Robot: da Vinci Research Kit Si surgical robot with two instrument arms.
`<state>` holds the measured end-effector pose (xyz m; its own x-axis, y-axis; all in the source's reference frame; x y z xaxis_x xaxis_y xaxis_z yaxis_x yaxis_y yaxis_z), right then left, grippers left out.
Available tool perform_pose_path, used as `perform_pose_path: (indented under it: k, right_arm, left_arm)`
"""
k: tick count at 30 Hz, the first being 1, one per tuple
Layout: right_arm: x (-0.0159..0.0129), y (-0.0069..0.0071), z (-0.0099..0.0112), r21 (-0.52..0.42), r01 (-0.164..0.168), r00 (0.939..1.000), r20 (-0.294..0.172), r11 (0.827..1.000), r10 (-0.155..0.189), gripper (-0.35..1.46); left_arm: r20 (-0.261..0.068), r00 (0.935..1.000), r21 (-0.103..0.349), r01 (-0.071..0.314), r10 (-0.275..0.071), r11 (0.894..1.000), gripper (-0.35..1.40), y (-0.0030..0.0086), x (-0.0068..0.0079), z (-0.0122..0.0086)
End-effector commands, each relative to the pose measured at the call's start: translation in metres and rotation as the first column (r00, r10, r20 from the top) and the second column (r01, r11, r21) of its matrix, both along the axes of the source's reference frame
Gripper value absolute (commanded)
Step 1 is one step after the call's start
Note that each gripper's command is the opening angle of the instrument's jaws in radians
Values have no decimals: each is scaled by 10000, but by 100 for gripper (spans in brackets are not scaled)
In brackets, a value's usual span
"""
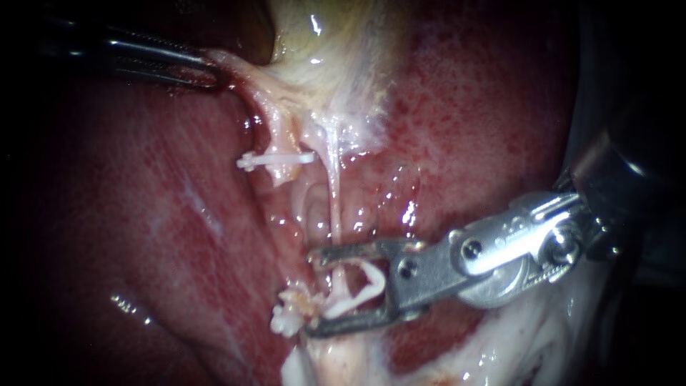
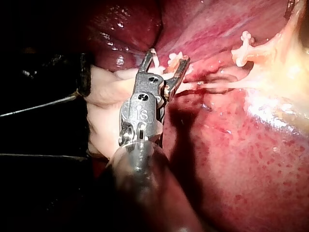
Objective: Clipping first clip right tube
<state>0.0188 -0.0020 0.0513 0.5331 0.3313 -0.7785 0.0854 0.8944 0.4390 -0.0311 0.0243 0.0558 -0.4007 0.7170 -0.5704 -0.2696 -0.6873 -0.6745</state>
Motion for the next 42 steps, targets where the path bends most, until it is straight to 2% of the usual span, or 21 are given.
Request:
perform_pose_path:
  k: [1,6,11,14,17,22,25,36,40,42]
  right_arm:
    - [0,0,0,1,-3,10000,-1,10000,3,41]
    - [-8,1,4,0,23,10000,22,10000,-23,42]
    - [-22,6,21,-7,-28,10000,33,10000,28,43]
    - [-31,11,39,201,-152,9998,105,9997,150,44]
    - [-37,13,60,643,-317,9995,-17,9974,319,44]
    - [-33,7,94,1248,-441,9988,-139,9912,461,45]
    - [-25,2,108,1665,-532,9976,-358,9846,600,45]
    - [-2,-2,126,2650,-763,9907,-891,9612,1032,45]
    - [4,-5,131,2967,-687,9889,-1058,9525,1042,45]
    - [7,-8,133,3294,-651,9855,-1271,9419,1125,45]
  left_arm:
    - [15,10000,13,-12,12,10000,-35,1,1,-2]
    - [72,9999,27,-90,90,10000,-35,6,9,-8]
    - [16,10000,1,-15,15,10000,-35,10,17,-12]
    - [20,10000,8,-20,20,10000,-35,11,18,-13]
    - [18,10000,8,-16,16,10000,-35,10,18,-14]
    - [17,10000,8,-15,15,10000,-35,10,19,-14]
    - [17,10000,8,-15,15,10000,-35,10,19,-14]
    - [19,10000,10,-19,19,10000,-35,10,19,-14]
    - [19,10000,11,-18,18,10000,-35,10,19,-14]
    - [20,10000,11,-18,18,10000,-35,10,19,-15]
